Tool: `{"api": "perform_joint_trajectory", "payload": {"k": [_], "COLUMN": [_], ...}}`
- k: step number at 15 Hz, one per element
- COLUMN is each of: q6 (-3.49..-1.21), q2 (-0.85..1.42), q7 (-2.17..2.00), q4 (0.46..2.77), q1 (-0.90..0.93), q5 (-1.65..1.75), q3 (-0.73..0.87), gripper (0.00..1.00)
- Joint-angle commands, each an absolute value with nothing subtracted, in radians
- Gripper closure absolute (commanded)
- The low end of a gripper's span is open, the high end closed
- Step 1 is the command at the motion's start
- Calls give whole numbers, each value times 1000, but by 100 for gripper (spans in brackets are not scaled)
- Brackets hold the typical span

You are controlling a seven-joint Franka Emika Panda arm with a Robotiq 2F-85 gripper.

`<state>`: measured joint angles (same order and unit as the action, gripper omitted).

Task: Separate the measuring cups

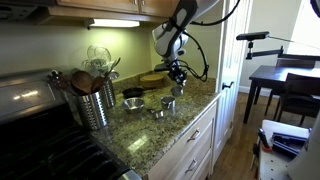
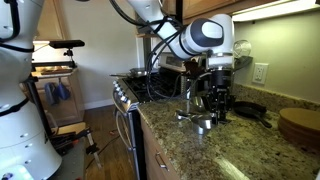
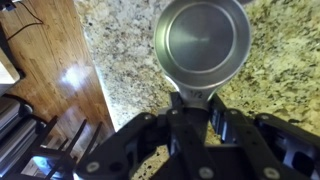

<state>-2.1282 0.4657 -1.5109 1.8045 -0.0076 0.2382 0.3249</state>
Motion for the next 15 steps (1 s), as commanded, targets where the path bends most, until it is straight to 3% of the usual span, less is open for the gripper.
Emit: {"api": "perform_joint_trajectory", "payload": {"k": [1, 15], "q6": [-2119, -2149], "q2": [408, 483], "q7": [-1538, -1515], "q4": [1864, 1835], "q1": [-33, -114], "q5": [271, 219], "q3": [329, 314], "gripper": [87, 87]}}
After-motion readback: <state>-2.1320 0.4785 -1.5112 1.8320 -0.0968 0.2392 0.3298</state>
